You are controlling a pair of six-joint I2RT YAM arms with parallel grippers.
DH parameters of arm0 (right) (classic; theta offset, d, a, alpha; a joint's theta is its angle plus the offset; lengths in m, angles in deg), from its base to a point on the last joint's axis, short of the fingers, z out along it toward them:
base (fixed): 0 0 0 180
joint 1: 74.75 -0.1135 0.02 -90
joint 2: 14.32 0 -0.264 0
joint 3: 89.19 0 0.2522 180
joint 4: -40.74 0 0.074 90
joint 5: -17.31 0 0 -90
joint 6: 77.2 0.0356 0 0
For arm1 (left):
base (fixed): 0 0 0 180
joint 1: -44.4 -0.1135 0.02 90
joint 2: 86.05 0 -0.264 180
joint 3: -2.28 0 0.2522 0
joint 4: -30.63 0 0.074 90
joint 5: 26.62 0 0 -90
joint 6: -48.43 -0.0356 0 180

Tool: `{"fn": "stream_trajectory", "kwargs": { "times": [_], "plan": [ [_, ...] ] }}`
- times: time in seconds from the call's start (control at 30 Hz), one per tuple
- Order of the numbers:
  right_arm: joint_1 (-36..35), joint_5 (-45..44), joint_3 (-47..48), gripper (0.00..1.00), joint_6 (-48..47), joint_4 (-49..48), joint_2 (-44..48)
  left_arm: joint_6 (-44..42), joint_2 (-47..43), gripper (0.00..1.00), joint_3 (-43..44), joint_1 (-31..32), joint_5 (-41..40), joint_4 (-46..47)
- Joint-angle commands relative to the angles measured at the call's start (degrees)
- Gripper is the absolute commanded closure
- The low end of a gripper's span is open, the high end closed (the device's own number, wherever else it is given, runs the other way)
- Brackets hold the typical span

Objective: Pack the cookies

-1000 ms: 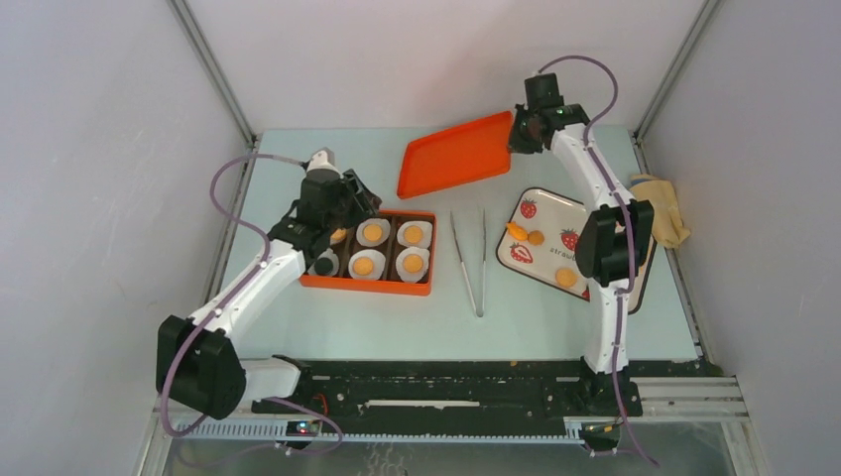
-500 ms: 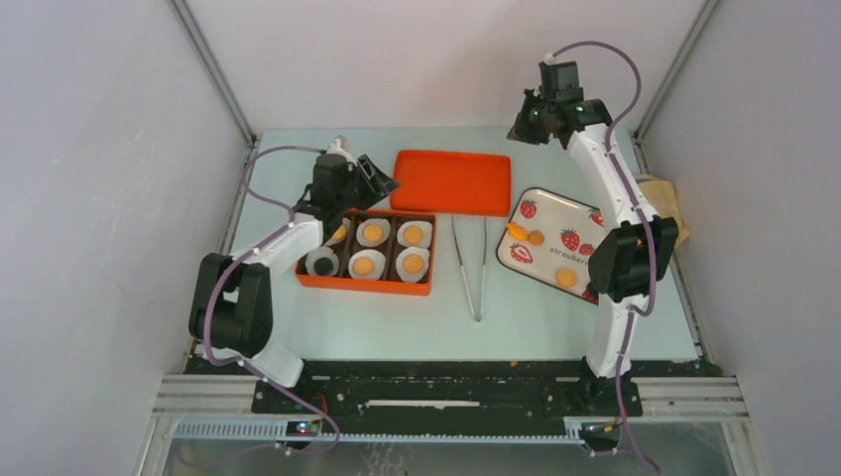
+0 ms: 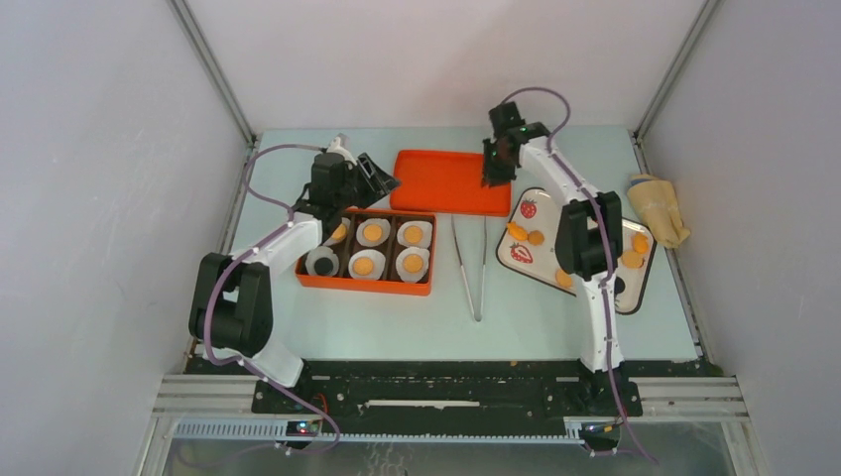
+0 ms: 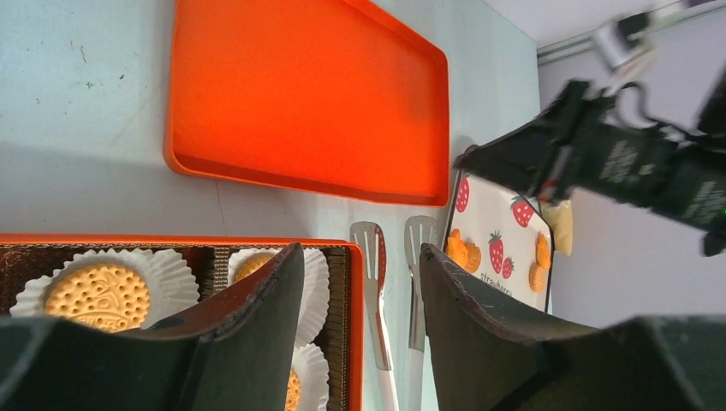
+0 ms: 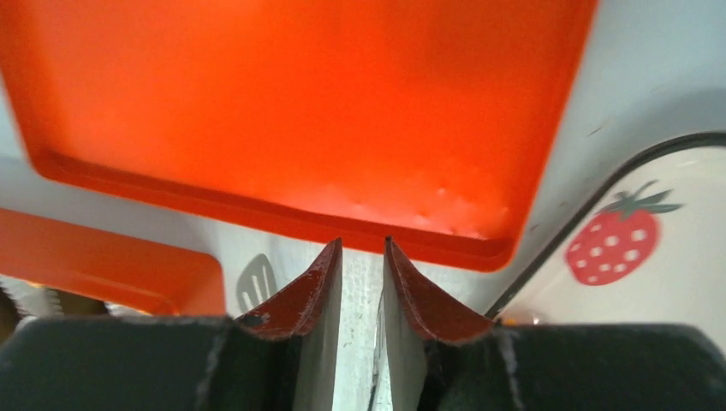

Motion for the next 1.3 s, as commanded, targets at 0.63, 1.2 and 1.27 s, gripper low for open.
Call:
{"fn": "stream_trajectory", "kwargs": {
  "times": [0.63, 1.2, 1.27],
  "plan": [
    [-2.4, -20.32, -4.4, 0.56, -0.08, -0.22, 0.11, -0.24, -0.89, 0.44, 0.01, -0.21, 2.9, 1.12],
    [2.3, -16.3, 8.88, 0.56, 1.84, 3.57, -13.71, -0.85, -0.44, 0.44, 0.44, -0.15, 2.59, -0.07],
    [2.55, -15.59, 8.67, 0.56, 2.35, 3.89, -14.16, -0.9, -0.19, 0.44, 0.51, -0.22, 2.46, -0.19]
  ]
}}
